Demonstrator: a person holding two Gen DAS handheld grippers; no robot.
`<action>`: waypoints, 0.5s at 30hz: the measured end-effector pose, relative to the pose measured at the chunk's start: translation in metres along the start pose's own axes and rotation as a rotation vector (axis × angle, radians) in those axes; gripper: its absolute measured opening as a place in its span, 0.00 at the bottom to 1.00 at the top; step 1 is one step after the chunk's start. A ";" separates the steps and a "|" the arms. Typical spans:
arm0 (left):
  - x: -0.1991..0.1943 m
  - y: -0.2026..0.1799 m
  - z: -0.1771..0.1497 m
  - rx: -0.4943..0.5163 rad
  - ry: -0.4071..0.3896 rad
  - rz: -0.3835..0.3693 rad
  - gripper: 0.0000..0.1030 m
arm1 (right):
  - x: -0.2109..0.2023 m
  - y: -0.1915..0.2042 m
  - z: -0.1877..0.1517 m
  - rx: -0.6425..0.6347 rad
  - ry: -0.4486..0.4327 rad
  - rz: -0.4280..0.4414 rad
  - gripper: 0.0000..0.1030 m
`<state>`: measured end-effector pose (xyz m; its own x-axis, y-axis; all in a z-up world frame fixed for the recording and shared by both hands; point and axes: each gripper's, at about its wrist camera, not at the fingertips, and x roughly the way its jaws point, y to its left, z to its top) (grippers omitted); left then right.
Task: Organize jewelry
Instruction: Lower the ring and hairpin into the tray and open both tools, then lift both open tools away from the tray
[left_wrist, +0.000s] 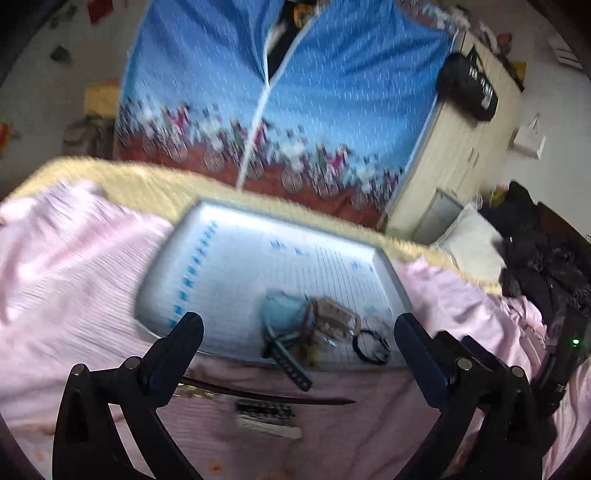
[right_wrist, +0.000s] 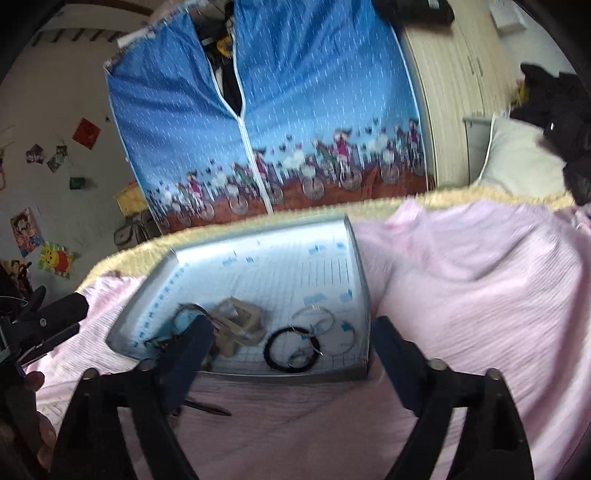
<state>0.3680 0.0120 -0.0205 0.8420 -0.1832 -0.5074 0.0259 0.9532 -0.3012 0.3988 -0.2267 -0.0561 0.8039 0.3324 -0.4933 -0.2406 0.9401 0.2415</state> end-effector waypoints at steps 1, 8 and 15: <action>-0.012 0.000 0.000 0.012 -0.023 0.014 0.99 | -0.008 0.004 0.001 -0.011 -0.017 0.001 0.93; -0.069 0.000 -0.012 0.079 -0.069 0.082 0.99 | -0.070 0.041 0.001 -0.119 -0.144 0.037 1.00; -0.122 0.012 -0.036 0.086 -0.080 0.095 0.99 | -0.119 0.067 -0.022 -0.142 -0.190 0.053 1.00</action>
<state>0.2461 0.0370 0.0090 0.8828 -0.0746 -0.4637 -0.0130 0.9831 -0.1829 0.2750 -0.2017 0.0001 0.8727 0.3737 -0.3141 -0.3482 0.9275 0.1360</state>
